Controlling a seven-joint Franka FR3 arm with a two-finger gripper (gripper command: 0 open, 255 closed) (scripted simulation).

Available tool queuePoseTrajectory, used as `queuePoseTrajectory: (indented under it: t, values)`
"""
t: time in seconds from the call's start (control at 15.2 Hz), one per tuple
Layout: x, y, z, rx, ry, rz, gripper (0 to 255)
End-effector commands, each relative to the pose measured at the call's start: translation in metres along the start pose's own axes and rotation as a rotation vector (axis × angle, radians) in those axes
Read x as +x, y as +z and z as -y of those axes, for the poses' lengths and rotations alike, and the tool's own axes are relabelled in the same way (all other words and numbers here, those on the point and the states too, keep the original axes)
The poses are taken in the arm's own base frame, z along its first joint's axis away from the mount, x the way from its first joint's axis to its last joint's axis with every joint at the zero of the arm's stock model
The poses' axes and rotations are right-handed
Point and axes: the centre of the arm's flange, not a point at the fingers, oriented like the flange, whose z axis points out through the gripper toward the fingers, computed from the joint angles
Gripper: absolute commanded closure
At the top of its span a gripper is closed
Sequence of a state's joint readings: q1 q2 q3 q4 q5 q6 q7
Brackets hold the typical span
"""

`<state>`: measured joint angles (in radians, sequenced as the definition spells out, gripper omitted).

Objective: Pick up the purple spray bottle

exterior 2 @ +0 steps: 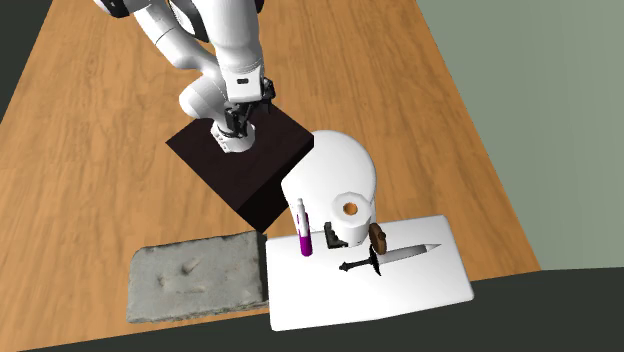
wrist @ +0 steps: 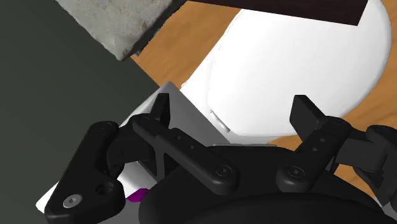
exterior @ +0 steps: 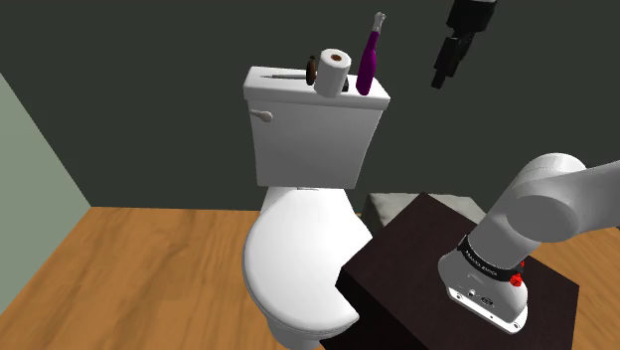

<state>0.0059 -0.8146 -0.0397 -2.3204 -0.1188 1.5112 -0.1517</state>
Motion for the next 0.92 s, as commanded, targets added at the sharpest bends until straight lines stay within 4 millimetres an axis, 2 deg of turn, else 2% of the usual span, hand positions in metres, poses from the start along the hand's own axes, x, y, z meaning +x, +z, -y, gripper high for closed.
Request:
queuePoseTrajectory:
  t: [0.0, 0.4, 0.86]
  values:
    - [0.000, 0.000, 0.000, 0.000, 0.000, 0.000, 0]
    - [0.061, 0.014, -0.021, -0.018, 0.132, -0.084, 0]
    - [0.130, 0.024, -0.055, -0.039, 0.285, -0.181, 0]
